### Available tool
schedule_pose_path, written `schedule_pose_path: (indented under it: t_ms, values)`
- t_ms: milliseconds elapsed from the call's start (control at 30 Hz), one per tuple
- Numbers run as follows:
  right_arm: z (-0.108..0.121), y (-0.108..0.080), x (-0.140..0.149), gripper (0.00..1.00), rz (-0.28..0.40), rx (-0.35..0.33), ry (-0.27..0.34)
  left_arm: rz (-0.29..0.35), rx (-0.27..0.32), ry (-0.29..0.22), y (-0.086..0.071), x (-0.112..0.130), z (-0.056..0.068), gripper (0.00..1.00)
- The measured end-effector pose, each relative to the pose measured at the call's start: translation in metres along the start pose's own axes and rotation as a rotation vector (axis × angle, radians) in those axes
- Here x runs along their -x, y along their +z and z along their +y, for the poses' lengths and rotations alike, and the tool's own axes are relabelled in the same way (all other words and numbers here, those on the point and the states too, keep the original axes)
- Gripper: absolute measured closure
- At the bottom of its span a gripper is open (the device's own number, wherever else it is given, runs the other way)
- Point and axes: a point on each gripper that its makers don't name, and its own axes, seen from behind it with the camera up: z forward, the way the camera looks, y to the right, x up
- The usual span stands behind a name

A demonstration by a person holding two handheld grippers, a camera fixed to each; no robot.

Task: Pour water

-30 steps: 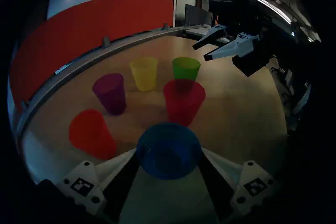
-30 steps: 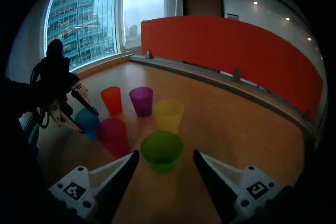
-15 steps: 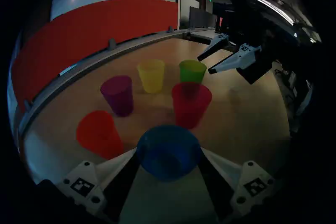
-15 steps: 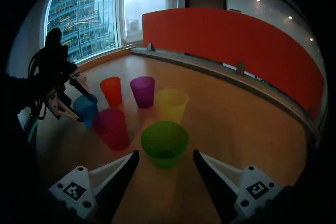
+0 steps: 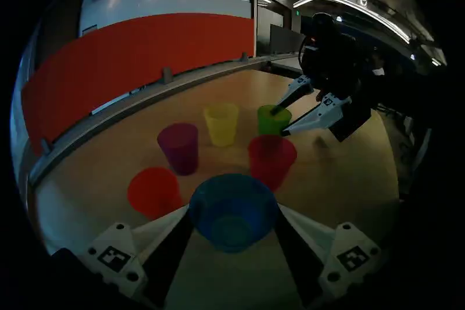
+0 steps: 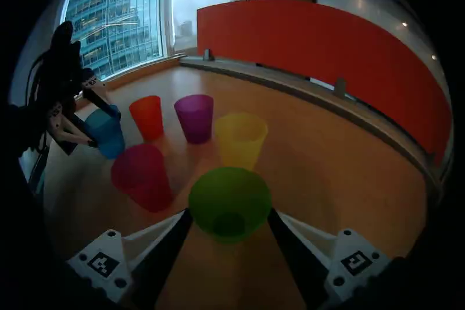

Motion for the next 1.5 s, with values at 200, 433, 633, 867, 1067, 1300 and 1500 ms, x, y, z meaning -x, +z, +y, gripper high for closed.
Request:
schedule_pose_path:
  t_ms: [200, 433, 633, 867, 1067, 1300, 1500]
  values:
    - [-0.002, 0.011, -0.006, 0.0, 0.008, -0.002, 0.013, 0.022, -0.016, -0.01, -0.008, -0.006, -0.004, 0.12]
    - [0.002, 0.017, -0.007, 0.09, 0.015, 0.014, 0.017, 0.037, -0.03, -0.016, -0.016, -0.008, -0.008, 0.12]
    - [0.004, 0.013, -0.013, 0.09, 0.037, 0.028, 0.024, 0.054, -0.04, -0.029, -0.02, -0.011, -0.009, 0.13]
    - [0.001, -0.004, -0.029, 0.09, 0.081, 0.036, 0.015, 0.091, -0.059, -0.028, -0.027, -0.022, -0.012, 0.13]
    - [-0.003, -0.024, -0.055, 0.09, 0.142, 0.048, 0.0, 0.142, -0.079, -0.03, -0.038, -0.041, -0.016, 0.13]
    - [-0.011, -0.049, -0.09, 0.09, 0.226, 0.054, -0.012, 0.218, -0.122, -0.015, -0.057, -0.072, -0.025, 0.13]
    - [-0.015, -0.07, -0.12, 0.09, 0.309, 0.063, -0.018, 0.298, -0.151, -0.019, -0.077, -0.099, -0.03, 0.13]
